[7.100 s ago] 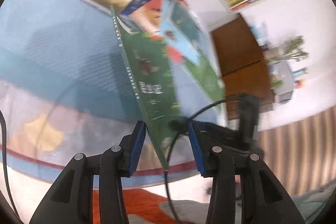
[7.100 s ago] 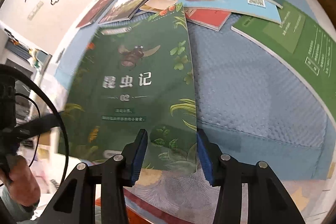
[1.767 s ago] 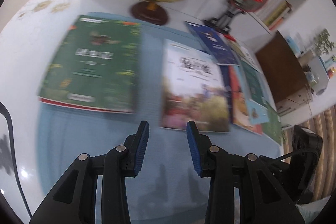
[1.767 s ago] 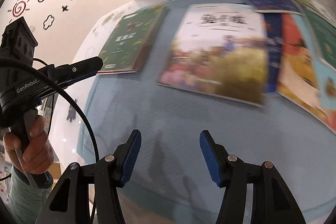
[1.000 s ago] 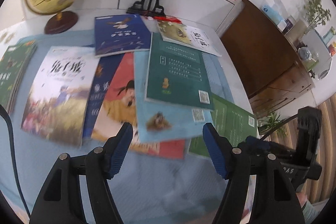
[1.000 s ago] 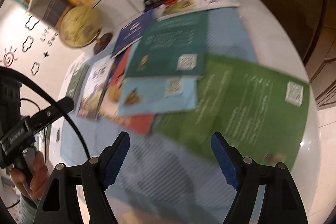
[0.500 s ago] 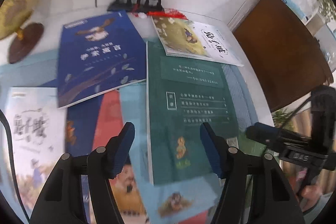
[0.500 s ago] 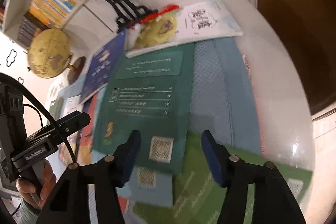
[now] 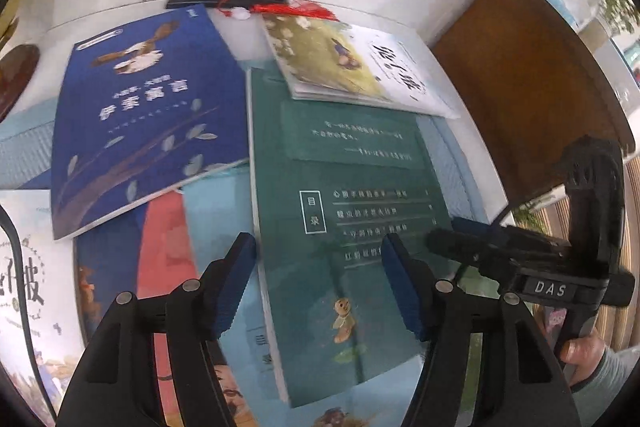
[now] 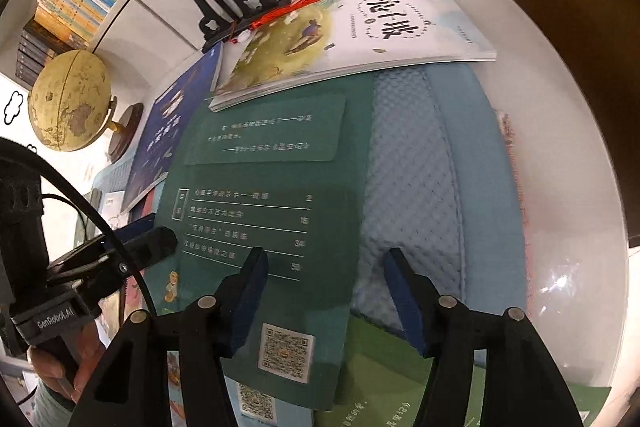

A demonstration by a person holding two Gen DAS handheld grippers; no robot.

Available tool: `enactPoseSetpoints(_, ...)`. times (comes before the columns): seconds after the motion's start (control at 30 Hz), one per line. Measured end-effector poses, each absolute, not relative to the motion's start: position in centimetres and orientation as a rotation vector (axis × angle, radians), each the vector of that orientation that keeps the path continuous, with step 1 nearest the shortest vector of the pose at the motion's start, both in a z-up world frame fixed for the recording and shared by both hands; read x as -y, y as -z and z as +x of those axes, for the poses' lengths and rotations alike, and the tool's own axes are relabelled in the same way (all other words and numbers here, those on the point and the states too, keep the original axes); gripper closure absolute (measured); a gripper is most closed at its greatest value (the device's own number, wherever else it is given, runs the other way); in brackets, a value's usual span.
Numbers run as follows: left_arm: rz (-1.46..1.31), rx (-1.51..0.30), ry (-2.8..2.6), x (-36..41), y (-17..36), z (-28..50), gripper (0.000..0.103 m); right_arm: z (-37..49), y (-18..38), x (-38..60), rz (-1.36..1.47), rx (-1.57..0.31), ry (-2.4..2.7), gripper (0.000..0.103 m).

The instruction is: Organize books

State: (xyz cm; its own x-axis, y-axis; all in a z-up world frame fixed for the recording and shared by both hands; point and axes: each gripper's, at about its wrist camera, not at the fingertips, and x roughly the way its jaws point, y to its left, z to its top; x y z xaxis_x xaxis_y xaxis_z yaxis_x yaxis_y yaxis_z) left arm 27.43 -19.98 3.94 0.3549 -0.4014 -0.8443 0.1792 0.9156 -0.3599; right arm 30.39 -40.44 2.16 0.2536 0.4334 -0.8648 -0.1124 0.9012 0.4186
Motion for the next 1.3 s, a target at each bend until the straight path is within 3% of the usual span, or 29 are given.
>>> enactPoseSetpoints(0.03,-0.211,-1.152,0.381,20.3,-4.0,27.2,0.041,30.4,-2.2,40.3,0.299,-1.269,-0.384,0.038)
enactPoseSetpoints(0.23,-0.201,-1.152,0.372,21.4,-5.0,24.1,0.041,28.1,-3.6,40.9,0.307,-1.269,-0.43,0.038)
enactPoseSetpoints(0.57,-0.183,-1.238,0.402,24.7,-4.4,12.3,0.041,16.6,-3.8,43.4,0.283,-1.318,-0.442,0.039)
enactPoseSetpoints(0.93,-0.189,-1.322,0.359,26.0,-2.4,4.0,0.041,8.2,-3.4,45.4,0.204,-1.392,-0.564,0.049)
enactPoseSetpoints(1.13,-0.194,-1.317,0.296,25.9,-2.4,2.6,0.041,5.7,-2.6,46.6,0.201,-1.369,-0.548,0.062)
enactPoseSetpoints(1.3,-0.187,-1.305,0.274,26.4,-2.2,2.3,0.041,6.0,-2.3,46.0,0.217,-1.301,-0.561,0.061)
